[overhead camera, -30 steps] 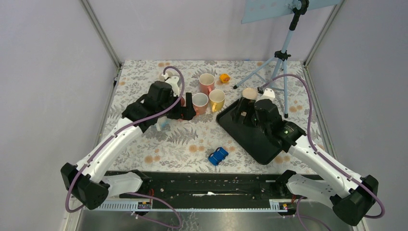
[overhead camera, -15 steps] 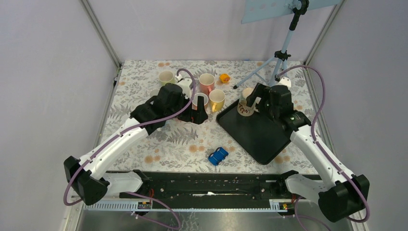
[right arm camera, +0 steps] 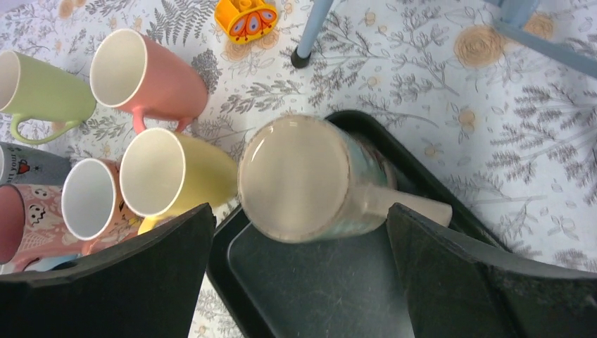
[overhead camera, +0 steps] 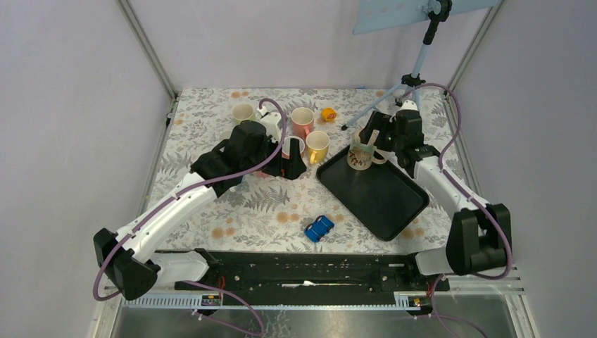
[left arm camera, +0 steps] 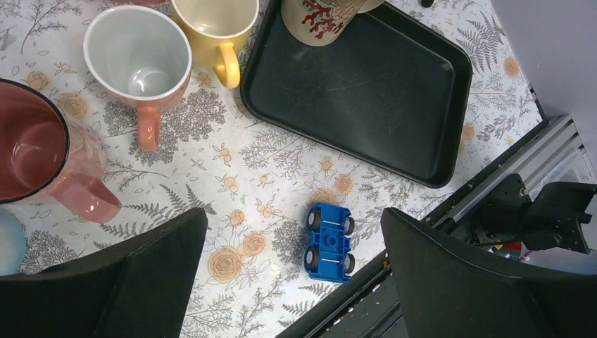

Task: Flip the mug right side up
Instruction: Pick up the cup from the tray.

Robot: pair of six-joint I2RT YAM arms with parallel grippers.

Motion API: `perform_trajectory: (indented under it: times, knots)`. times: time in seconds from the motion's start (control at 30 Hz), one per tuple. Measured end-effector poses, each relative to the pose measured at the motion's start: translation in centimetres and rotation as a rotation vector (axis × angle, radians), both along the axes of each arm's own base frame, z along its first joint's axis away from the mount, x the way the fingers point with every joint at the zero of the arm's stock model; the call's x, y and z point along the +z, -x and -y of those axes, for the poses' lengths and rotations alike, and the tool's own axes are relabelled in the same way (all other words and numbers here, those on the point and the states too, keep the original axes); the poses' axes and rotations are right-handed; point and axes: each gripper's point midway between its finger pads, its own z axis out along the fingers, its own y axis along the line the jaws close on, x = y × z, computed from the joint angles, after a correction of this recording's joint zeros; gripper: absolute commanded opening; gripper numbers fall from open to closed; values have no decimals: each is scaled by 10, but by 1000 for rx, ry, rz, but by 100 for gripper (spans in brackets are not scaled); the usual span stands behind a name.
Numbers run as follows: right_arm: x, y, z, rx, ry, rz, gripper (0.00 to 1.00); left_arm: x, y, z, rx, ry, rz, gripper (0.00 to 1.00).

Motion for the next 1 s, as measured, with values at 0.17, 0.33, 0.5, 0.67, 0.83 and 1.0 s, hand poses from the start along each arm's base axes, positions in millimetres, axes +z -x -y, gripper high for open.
perform_trajectory:
  times: [0.17,0.33,0.5,0.67,0.83,1.0]
  knots:
    - [-4,-26,-4,62,-9,18,100,1,-1,0,-7,-3,15,99]
    - [-4,-41,-11,118,-36,43,100,-1,-3,1,-13,-13,18,99]
    - [-10,-46,-12,139,-53,38,100,-7,-6,3,-14,-22,7,99]
    - [-13,-46,-14,153,-76,27,100,-10,-8,5,-16,-25,4,99]
    - [-10,-46,-19,161,-112,34,100,-11,-10,8,-22,-21,7,99]
    - [-16,-43,-20,153,-129,21,100,-11,-10,9,-25,-19,7,99]
